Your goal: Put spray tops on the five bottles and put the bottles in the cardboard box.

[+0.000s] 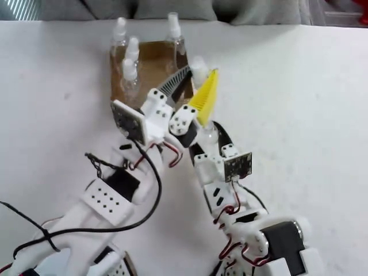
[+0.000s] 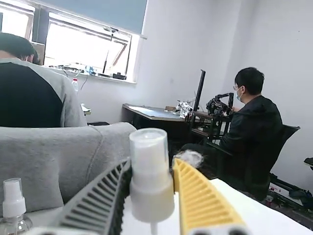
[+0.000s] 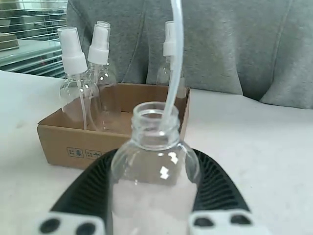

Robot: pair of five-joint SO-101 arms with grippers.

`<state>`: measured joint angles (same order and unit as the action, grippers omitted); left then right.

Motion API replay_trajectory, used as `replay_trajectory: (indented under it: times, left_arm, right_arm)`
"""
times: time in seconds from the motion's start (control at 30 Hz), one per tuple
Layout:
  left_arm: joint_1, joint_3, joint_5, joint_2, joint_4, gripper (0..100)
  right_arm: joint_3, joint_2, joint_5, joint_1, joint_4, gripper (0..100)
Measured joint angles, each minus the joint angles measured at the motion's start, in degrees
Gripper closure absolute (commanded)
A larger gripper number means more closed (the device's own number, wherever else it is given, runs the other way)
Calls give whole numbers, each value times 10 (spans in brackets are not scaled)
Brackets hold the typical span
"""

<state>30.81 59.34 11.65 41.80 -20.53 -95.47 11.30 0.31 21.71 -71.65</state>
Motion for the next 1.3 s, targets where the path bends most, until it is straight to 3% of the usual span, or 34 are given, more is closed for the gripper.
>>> replay_trajectory:
  times: [0.57,0.87,1.3]
  left_arm:
    - [4,54,0,1,-3,976]
    - [4,107,0,1,-45,976]
    - [33,127,-3,2,-12,976]
  right_arm:
    - [0,0,0,0,0,983]
    - [0,0,0,0,0,983]
    - [0,0,0,1,0,983]
